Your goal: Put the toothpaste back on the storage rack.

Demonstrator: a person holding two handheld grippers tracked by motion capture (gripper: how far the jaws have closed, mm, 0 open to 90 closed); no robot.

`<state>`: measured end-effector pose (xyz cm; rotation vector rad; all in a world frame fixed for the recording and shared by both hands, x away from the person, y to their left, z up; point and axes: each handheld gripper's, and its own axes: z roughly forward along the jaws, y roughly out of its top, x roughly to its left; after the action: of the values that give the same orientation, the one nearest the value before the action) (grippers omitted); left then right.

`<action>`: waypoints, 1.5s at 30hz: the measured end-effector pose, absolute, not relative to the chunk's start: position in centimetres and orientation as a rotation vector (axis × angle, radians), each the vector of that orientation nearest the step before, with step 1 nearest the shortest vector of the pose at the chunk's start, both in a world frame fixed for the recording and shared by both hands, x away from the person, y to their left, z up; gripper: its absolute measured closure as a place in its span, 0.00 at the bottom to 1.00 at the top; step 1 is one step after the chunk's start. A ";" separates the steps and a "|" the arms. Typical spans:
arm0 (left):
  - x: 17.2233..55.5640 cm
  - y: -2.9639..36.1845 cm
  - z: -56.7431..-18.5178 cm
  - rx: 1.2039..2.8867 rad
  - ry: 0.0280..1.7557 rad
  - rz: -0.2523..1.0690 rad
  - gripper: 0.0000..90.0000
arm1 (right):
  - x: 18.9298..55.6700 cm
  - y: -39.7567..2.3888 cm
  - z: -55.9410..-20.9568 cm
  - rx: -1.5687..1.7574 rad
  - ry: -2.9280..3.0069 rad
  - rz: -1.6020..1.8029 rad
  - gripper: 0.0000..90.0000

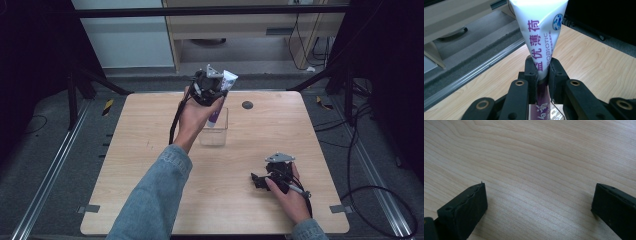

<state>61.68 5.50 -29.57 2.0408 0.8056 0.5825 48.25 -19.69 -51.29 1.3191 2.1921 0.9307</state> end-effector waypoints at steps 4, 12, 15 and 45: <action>62.1 5.8 -29.8 2.012 0.814 0.592 0.88 | 48.2 -19.7 -51.3 1.323 2.193 0.931 0.00; 62.1 5.8 -30.5 1.971 0.794 0.625 0.88 | 48.2 -19.7 -51.3 1.316 2.196 0.925 0.00; 62.1 5.6 -30.7 1.972 0.787 0.636 0.88 | 48.2 -19.7 -51.3 1.316 2.196 0.925 0.00; 63.2 5.5 -34.5 1.978 0.788 0.631 0.88 | 48.2 -19.7 -51.3 1.320 2.193 0.930 0.00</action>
<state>63.23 5.47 -34.52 1.9779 0.7882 0.6306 48.25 -19.69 -51.28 1.3198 2.1935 0.9296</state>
